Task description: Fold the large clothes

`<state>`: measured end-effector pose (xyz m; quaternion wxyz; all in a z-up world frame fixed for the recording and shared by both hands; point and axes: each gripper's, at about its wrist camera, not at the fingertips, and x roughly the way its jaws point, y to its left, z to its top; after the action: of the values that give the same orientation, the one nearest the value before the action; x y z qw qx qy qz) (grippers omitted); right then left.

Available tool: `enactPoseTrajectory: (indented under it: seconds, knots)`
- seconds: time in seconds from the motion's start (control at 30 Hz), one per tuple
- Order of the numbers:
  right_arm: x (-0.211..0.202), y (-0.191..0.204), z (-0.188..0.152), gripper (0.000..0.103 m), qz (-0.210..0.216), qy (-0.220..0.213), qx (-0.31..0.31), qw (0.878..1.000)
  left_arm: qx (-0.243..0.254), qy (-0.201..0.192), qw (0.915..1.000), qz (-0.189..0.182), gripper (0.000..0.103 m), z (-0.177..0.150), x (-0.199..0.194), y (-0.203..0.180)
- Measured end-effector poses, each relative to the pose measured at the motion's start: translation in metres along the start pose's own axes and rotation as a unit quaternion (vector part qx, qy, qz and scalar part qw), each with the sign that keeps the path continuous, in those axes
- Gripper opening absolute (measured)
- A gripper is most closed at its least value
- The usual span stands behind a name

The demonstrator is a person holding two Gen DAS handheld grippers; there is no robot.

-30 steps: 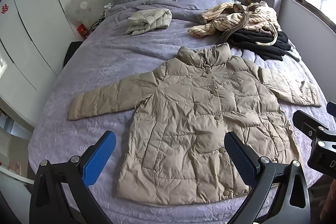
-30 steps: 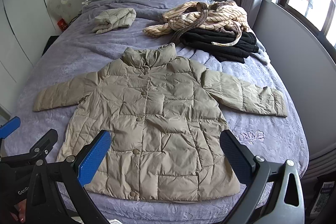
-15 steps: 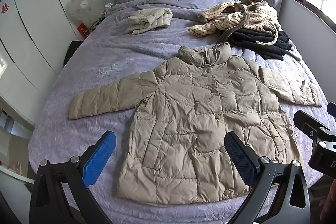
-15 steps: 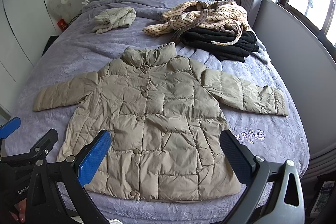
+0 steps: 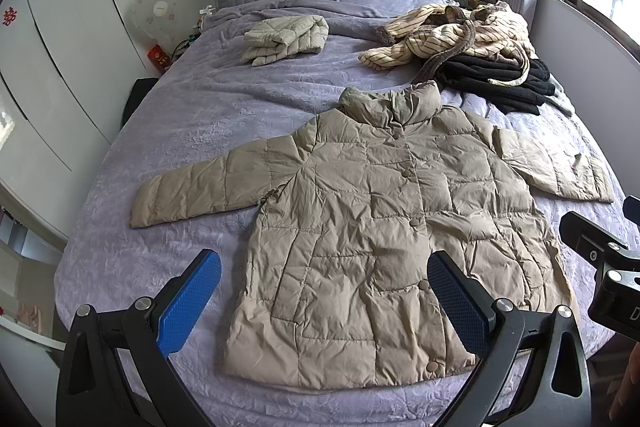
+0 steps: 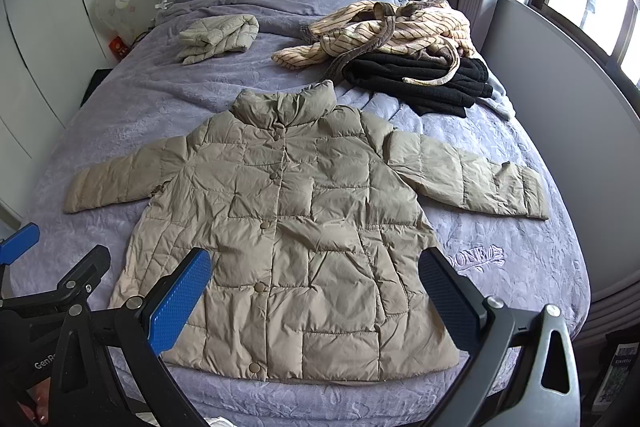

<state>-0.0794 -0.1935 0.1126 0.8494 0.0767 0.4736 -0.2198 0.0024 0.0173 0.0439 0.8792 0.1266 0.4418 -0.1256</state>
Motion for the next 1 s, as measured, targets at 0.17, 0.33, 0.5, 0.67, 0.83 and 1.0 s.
enactPoseTrajectory:
  seconds: [0.17,0.33,0.5,0.67,0.83,1.0]
  knots:
    - [0.0005,-0.0003,0.0002,0.103,0.000,0.000,0.000,1.000,0.000,0.000,1.0000,0.000,0.103,0.0006,0.0000,-0.0009]
    - [0.0000,0.0005,-0.0003,0.103,0.000,0.001,0.000,1.000,0.000,0.001,1.0000,0.000,0.103,0.0006,-0.0001,-0.0006]
    - [0.0007,-0.0006,0.0003,0.103,0.000,0.001,0.001,1.000,0.000,0.001,1.0000,0.000,0.103,0.0009,0.0000,-0.0005]
    - [0.0001,-0.0003,0.0002,0.103,0.000,0.002,0.000,1.000,0.000,0.001,1.0000,0.000,0.103,0.0011,0.0000,-0.0004]
    - [-0.0007,0.0001,-0.0002,0.103,0.000,0.002,0.002,1.000,0.000,0.001,1.0000,-0.001,0.103,0.0013,0.0000,-0.0004]
    - [0.0002,-0.0015,0.0004,0.103,0.001,0.003,0.002,1.000,0.000,0.001,1.0000,-0.001,0.103,0.0014,-0.0002,-0.0005]
